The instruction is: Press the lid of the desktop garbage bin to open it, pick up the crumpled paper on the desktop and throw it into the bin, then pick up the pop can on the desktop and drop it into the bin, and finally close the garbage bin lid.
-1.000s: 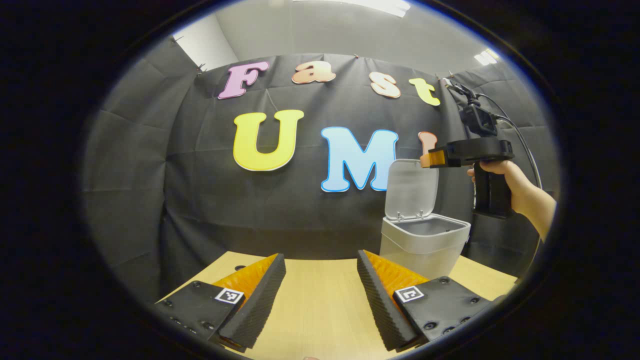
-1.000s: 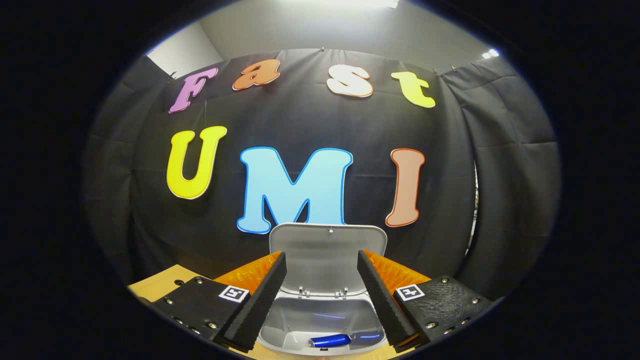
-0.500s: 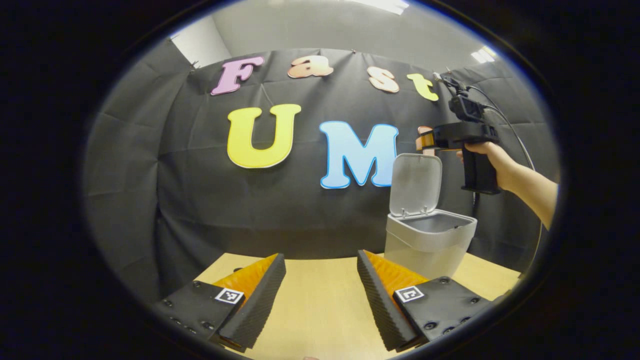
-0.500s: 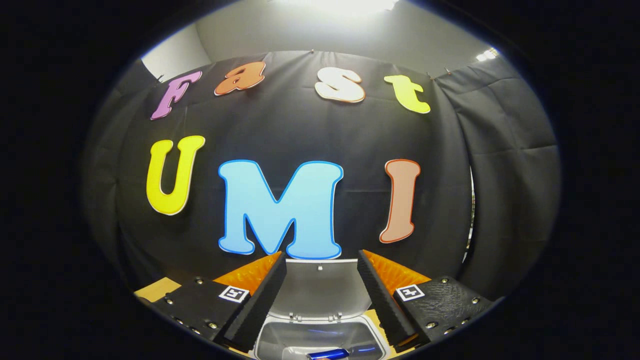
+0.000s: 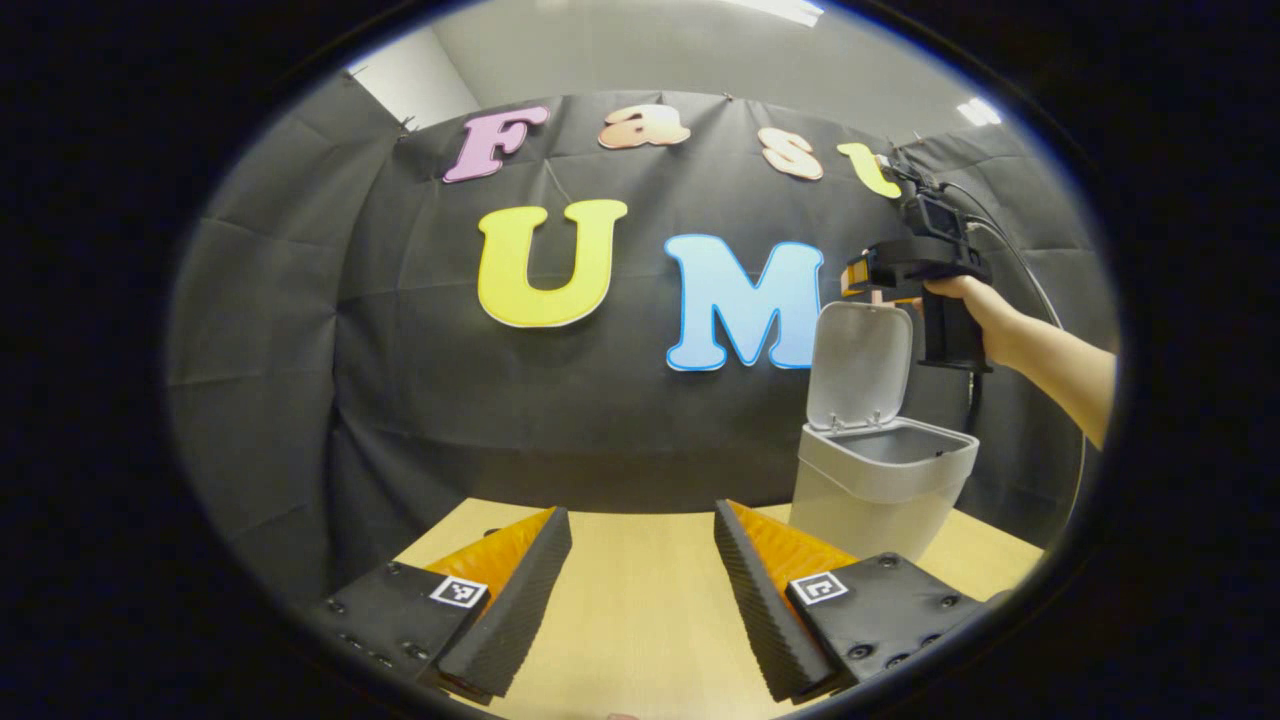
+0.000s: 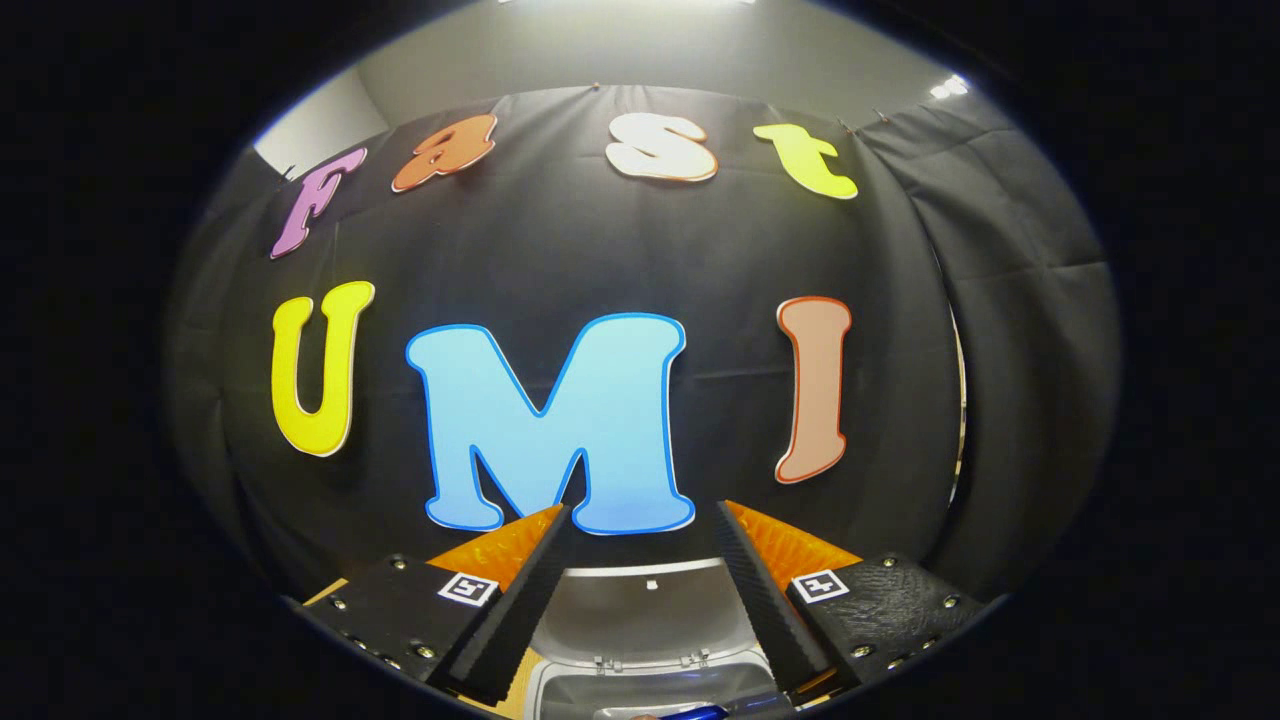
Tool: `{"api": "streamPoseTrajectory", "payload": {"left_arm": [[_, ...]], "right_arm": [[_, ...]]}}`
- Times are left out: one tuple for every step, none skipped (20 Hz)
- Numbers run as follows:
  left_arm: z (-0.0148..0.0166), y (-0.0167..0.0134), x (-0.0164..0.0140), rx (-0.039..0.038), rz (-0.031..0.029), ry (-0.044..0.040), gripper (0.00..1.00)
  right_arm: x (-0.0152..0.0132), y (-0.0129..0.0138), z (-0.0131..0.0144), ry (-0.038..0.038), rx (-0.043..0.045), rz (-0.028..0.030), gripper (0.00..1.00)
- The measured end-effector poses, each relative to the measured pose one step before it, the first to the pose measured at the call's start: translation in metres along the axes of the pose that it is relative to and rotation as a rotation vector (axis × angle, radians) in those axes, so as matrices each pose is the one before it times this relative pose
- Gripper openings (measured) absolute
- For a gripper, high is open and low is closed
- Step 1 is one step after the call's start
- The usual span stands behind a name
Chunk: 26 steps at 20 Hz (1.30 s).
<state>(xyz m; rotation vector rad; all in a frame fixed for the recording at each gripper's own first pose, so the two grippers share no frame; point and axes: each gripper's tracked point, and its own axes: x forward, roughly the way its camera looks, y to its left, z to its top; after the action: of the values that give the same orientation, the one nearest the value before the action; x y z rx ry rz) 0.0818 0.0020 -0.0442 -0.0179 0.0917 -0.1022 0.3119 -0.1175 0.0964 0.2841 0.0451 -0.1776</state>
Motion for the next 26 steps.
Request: {"api": "streamPoseTrajectory", "payload": {"left_arm": [[0.00079, -0.00033, -0.00223, -0.00331, 0.00452, -0.00519, 0.94], [0.00250, 0.00003, 0.00016, -0.01031, 0.00306, -0.00581, 0.95], [-0.00032, -0.00131, -0.00107, -0.01666, 0.00231, -0.00409, 0.94], [-0.00156, -0.00105, 0.00007, -0.02088, -0.00042, -0.00239, 0.93], [-0.00250, -0.00093, -0.00046, -0.01521, 0.00157, 0.00092, 0.93], [-0.00044, 0.00111, -0.00170, -0.00837, 0.00752, -0.00091, 0.94], [0.00119, 0.00131, -0.00255, -0.00723, 0.00922, -0.01129, 0.93], [0.00201, 0.00073, -0.00233, -0.00363, 0.00852, -0.00900, 0.94], [0.00054, 0.00190, -0.00246, 0.00560, 0.01282, 0.00014, 0.95], [0.00044, 0.00215, -0.00390, 0.00937, 0.01037, -0.00229, 0.96], [0.00089, 0.00027, -0.00413, 0.00802, 0.00507, -0.00838, 0.94], [0.00080, -0.00037, -0.00335, 0.00596, 0.00434, -0.00435, 0.95], [-0.00223, -0.00024, -0.00416, 0.00591, 0.00656, 0.00391, 0.95], [-0.00239, 0.00108, -0.00440, 0.00357, 0.00501, 0.00181, 0.96], [-0.00061, -0.00052, -0.00456, -0.00226, 0.00206, -0.00320, 0.96], [0.00043, -0.00200, -0.00422, -0.00344, -0.00170, -0.00344, 0.95], [-0.00133, -0.00285, -0.00432, -0.00016, -0.00464, 0.00060, 0.96], [-0.00271, -0.00301, -0.00357, 0.00316, -0.00421, 0.00668, 0.93], [-0.00148, -0.00395, -0.00514, 0.00306, -0.00666, 0.00221, 0.93], [0.00133, -0.00271, -0.00403, -0.00142, -0.00440, -0.00702, 0.93], [-0.00030, -0.00240, -0.00325, -0.00280, -0.00348, 0.00122, 0.93], [-0.00240, -0.00241, -0.00235, -0.00458, -0.00099, 0.00709, 0.95], [-0.00179, -0.00262, -0.00203, -0.00669, -0.00444, 0.00264, 0.95], [0.00007, -0.00261, -0.00358, -0.00440, -0.00284, -0.00300, 0.93], [0.00138, -0.00178, -0.00288, 0.00119, -0.00184, -0.00308, 0.93], [0.00106, -0.00110, -0.00260, 0.00510, -0.00100, -0.00270, 0.93]], "right_arm": [[-0.00224, -0.00152, 0.00195, -0.00518, -0.00500, 0.00250, 0.91], [0.00352, -0.00228, -0.00573, 0.01276, -0.01709, -0.00966, 0.92], [-0.00116, 0.00105, 0.00056, -0.00360, -0.02049, 0.01008, 0.91], [-0.00196, 0.00053, 0.00017, 0.00044, -0.01529, 0.00334, 0.92], [-0.00351, -0.00004, -0.00059, -0.00031, -0.00293, 0.00206, 0.92], [-0.00221, -0.00046, -0.00008, 0.00646, 0.00145, 0.00332, 0.92], [-0.00242, 0.00051, -0.00131, 0.00425, 0.00314, 0.00435, 0.92], [-0.00231, 0.00001, -0.00146, 0.00448, 0.00049, 0.00726, 0.92], [-0.00315, -0.00087, -0.00047, 0.00091, 0.00010, 0.00500, 0.92], [-0.00450, 0.00002, -0.00156, 0.00359, -0.00305, 0.00487, 0.92], [-0.00490, 0.00005, -0.00176, -0.00207, -0.00208, 0.00296, 0.92], [-0.00542, -0.00011, -0.00082, -0.00326, -0.00146, 0.00125, 0.92], [-0.00532, -0.00020, -0.00221, -0.00619, -0.00071, 0.00125, 0.92], [-0.00597, 0.00006, -0.00218, -0.00497, -0.00211, 0.00363, 0.92], [-0.00639, -0.00037, -0.00378, -0.00405, -0.00218, 0.00622, 0.92], [-0.00587, -0.00002, -0.00217, -0.00477, -0.00072, 0.00790, 0.92], [-0.00553, 0.00001, -0.00350, -0.00046, 0.00046, 0.01172, 0.92], [-0.00503, -0.00003, -0.00349, 0.00411, 0.00389, 0.00816, 0.92], [-0.00799, -0.00041, -0.00577, 0.01578, 0.01027, 0.00777, 0.90], [-0.00542, 0.00021, -0.00578, 0.01367, -0.00273, 0.00715, 0.92], [-0.00541, 0.00073, -0.00655, 0.01219, -0.00767, 0.00886, 0.92], [-0.00519, 0.00034, -0.00542, 0.01132, -0.00648, 0.00763, 0.92], [-0.00410, 0.00048, -0.00578, 0.00928, -0.00232, 0.00847, 0.92], [-0.00415, 0.00062, -0.00628, 0.01422, -0.00094, 0.00940, 0.92], [-0.00292, 0.00079, -0.00700, 0.01785, 0.00098, 0.00891, 0.92], [-0.00235, -0.00073, -0.00730, 0.01888, 0.00331, 0.00807, 0.92]]}}
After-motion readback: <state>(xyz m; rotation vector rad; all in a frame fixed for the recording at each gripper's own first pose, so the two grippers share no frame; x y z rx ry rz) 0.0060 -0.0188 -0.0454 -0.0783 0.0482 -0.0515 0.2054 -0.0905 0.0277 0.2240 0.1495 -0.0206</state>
